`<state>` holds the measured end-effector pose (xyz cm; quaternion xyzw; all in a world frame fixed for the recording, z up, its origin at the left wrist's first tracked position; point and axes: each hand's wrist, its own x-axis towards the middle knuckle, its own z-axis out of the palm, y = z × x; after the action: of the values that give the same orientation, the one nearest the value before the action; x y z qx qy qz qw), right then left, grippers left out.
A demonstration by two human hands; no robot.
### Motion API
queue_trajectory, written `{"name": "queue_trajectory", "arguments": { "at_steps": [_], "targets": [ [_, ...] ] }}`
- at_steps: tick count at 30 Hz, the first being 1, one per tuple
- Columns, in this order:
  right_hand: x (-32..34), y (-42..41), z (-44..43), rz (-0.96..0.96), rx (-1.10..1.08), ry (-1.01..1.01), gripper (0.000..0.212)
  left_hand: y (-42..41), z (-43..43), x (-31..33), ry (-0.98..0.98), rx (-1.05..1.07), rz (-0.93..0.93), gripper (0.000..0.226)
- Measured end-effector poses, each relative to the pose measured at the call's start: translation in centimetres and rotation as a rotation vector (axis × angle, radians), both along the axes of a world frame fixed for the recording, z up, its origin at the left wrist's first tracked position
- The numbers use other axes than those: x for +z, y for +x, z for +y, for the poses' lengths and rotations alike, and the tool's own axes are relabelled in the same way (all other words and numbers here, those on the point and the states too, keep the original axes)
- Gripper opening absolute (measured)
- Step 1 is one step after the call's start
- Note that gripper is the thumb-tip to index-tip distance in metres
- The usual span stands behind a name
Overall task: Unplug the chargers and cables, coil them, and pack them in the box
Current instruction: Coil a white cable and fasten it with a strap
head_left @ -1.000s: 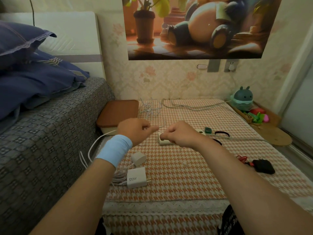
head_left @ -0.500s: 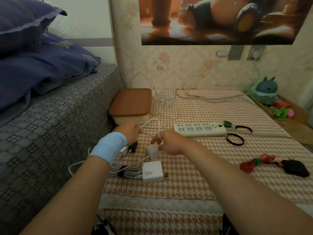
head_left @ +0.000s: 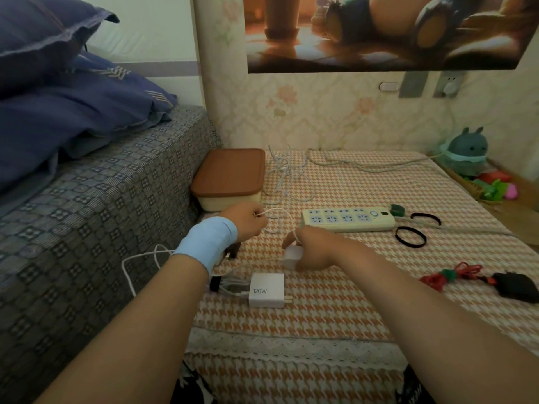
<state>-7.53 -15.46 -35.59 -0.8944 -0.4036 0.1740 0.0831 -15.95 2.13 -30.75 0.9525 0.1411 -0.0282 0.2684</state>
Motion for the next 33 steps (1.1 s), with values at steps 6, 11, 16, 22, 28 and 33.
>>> {"name": "queue_trajectory", "arguments": {
  "at_steps": [6,11,16,22,28,33],
  "targets": [
    [1.9,1.7,-5.3,-0.018,-0.152,0.034,0.048,1.8,-3.5,0.8,0.021,-0.098,-0.037,0.020],
    [2.6,3.2,-9.6,-0.027,-0.329,0.092,0.045,3.0,-6.4,1.0,0.134,-0.175,0.022,0.018],
    [1.8,4.1,-12.5,-0.012,-0.415,-0.073,0.046,4.3,-9.3,-0.4,0.246,-0.268,0.211,0.036],
    [2.1,4.1,-12.6,0.020,-0.359,-0.030,0.043,6.6,-10.7,-2.0,0.347,-0.278,0.334,0.041],
    [0.2,3.8,-11.6,0.035,-0.258,0.025,0.037,8.2,-10.4,-2.4,0.395,-0.133,0.311,0.059],
    [0.2,4.4,-11.1,-0.082,-0.207,-0.013,0.034,8.8,-12.8,-2.3,0.214,-0.366,0.101,0.046]
  ]
}}
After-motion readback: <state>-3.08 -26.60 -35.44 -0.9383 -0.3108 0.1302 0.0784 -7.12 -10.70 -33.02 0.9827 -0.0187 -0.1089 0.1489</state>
